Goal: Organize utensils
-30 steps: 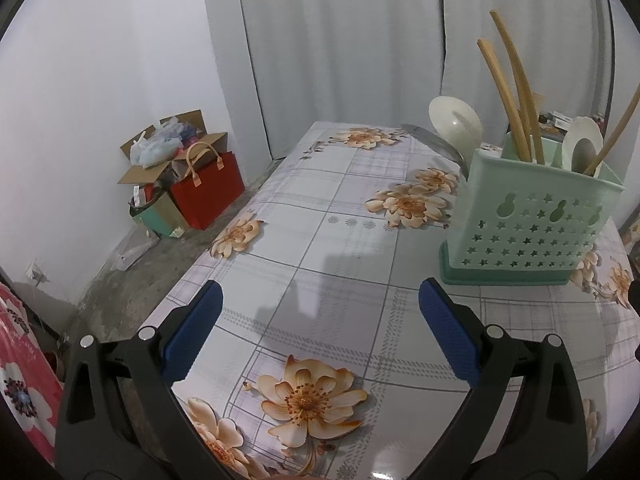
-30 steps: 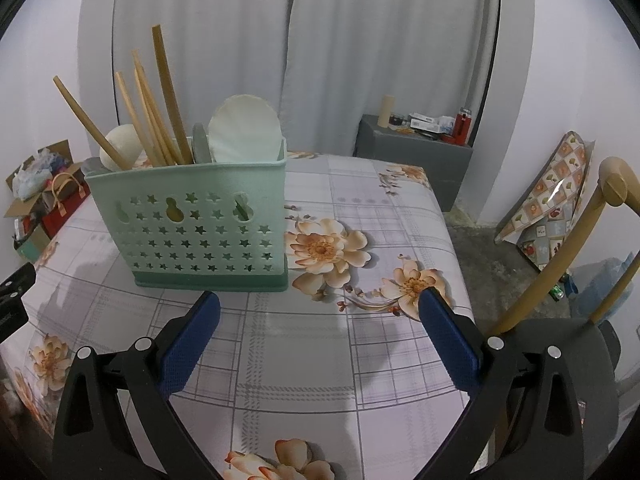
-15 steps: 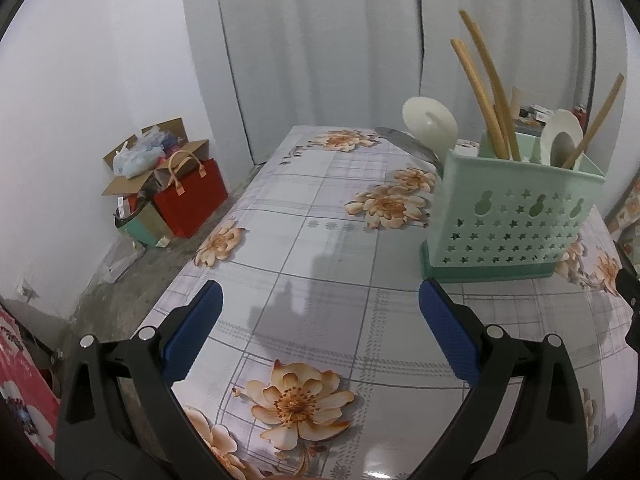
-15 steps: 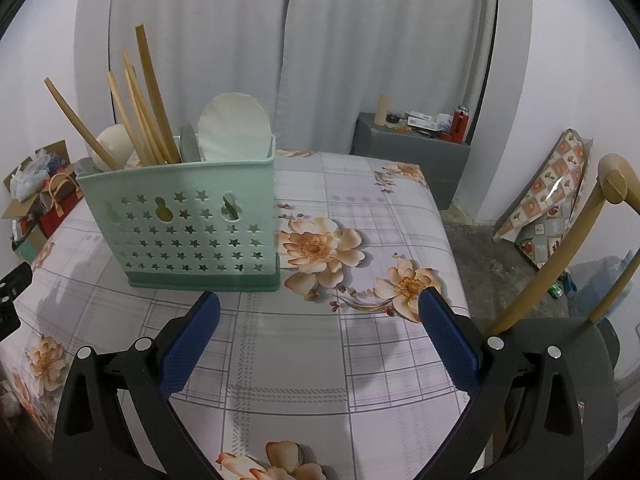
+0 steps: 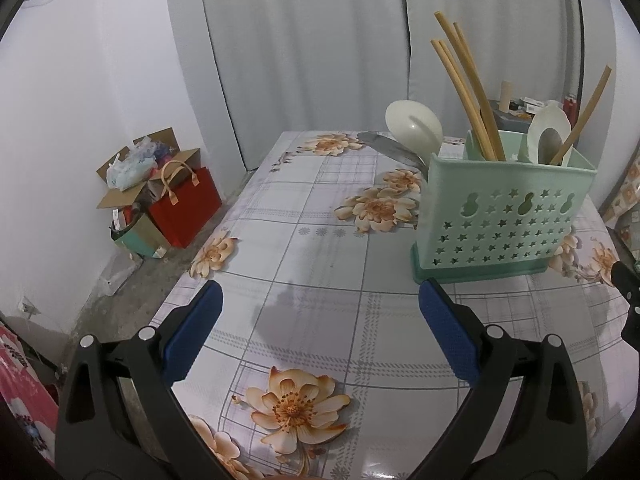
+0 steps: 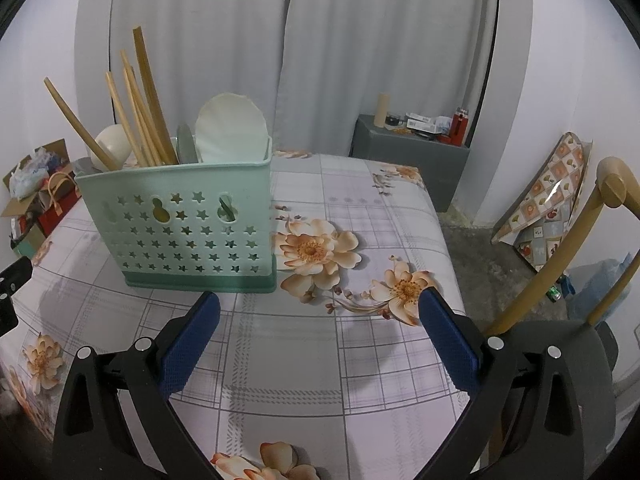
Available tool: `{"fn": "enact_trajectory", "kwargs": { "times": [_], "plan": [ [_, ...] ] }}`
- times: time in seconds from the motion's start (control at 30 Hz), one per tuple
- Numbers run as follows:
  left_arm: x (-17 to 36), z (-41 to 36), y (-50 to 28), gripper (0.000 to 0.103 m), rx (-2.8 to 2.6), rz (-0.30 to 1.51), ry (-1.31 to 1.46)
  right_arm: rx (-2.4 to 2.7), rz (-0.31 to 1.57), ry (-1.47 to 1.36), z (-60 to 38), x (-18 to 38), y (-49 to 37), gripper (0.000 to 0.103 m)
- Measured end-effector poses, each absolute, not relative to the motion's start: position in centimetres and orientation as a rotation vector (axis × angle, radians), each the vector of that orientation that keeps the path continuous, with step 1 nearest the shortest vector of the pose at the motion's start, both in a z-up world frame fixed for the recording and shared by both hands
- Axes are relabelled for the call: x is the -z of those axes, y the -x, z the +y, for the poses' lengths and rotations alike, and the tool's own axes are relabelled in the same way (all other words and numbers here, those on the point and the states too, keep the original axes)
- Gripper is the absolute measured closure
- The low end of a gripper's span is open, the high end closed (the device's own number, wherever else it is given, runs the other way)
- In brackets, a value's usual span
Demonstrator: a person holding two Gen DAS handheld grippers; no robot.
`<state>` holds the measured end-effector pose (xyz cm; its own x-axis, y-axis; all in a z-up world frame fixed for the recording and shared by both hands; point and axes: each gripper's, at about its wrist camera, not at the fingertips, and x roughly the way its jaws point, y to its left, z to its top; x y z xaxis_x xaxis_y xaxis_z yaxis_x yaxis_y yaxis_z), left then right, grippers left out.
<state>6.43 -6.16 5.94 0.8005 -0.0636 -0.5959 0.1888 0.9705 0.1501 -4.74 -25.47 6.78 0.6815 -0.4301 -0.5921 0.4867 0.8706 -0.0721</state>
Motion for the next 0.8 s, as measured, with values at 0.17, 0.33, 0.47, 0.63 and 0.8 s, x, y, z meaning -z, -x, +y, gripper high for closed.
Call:
{"fn": "enact_trajectory", "kwargs": {
  "times": [0.17,0.33,0.47,0.63,0.8],
  "plan": [
    [-5.82,-6.14,-6.44,0.008,0.144,0.641,-0.203,0.516,0.64,-0.094,-25.46,-6.8,4.78,0.006],
    [-5.74,-6.29,-6.48,0.008,0.146,0.645,-0.201,0.517,0.64,-0.094,-25.43,-6.8,4.73,0.006],
    [-5.61,-6.43,-6.46,0.008,0.149,0.647,-0.204,0.517,0.644,-0.096,-25.5,-6.72,4.81,0.006],
    [-5.47,-6.62,-6.41,0.008,0.153,0.65,-0.204,0.518,0.644,-0.093,-25.46,-6.72,4.96,0.006],
    [-5.44,-6.78,-6.36,0.008,0.155,0.648,-0.204,0.518,0.645,-0.094,-25.49,-6.74,4.88,0.006]
  ]
}}
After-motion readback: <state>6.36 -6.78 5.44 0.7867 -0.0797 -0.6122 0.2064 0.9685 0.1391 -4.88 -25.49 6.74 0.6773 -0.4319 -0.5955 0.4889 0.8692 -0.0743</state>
